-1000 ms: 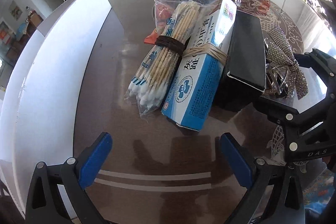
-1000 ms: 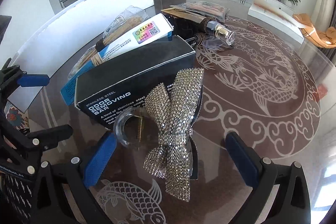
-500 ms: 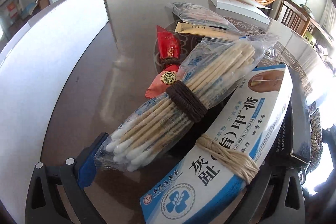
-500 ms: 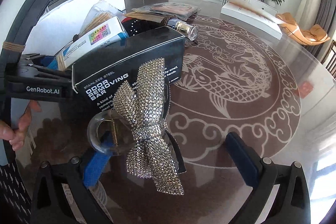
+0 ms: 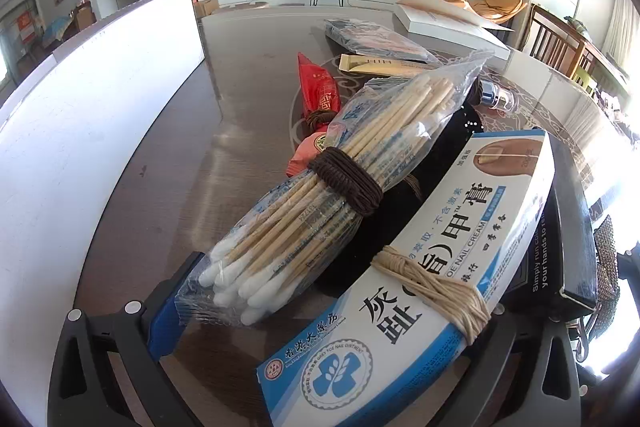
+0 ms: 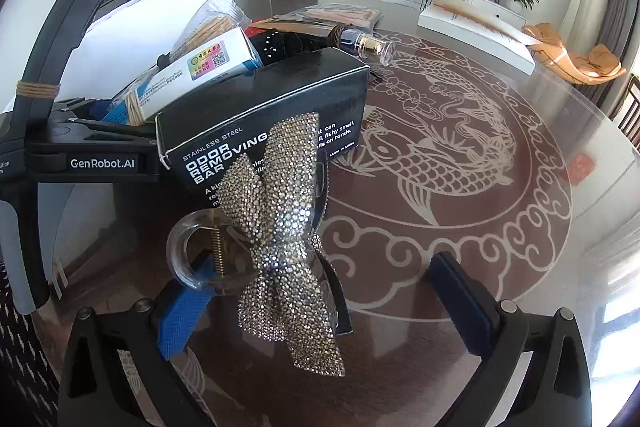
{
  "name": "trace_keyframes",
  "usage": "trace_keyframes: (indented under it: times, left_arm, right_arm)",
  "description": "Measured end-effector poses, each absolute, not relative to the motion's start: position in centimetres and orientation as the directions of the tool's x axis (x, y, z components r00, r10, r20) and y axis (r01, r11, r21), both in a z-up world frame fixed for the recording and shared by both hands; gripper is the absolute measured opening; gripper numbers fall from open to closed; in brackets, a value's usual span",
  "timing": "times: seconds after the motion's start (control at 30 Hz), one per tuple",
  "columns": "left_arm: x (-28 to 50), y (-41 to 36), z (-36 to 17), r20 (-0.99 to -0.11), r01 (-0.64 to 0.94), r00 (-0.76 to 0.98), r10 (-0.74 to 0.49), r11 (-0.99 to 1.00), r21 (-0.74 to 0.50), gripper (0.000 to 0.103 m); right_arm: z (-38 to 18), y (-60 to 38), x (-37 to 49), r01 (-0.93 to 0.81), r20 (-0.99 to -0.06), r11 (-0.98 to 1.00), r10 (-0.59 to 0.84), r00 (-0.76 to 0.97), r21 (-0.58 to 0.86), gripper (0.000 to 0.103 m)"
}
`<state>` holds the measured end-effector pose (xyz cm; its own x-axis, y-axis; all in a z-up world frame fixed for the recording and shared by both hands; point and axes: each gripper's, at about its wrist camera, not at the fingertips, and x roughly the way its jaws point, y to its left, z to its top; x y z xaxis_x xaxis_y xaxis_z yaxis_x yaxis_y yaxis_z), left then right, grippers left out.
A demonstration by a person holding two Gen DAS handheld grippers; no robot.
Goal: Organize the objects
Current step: 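Grasp the blue-and-white nail cream box with the left tool while the right holds the rhinestone bow clip, then lift and carry the nail cream box and bow clip toward the white cardboard bin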
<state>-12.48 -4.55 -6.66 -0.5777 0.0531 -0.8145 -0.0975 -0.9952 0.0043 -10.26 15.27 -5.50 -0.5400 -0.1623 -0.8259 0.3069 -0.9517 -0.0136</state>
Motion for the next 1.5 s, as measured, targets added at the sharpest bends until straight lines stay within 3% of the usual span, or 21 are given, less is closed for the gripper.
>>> trace_keyframes:
  times: [1.5]
  left_arm:
    - [-13.36,-3.93,-6.82,-0.815,-0.098,-0.577,0.053,-0.995,0.005,0.103]
  right_arm:
    - [-5.7,15.4,-10.44,0.309,-0.823,-0.951,-0.168,-0.543,-0.01,0.103]
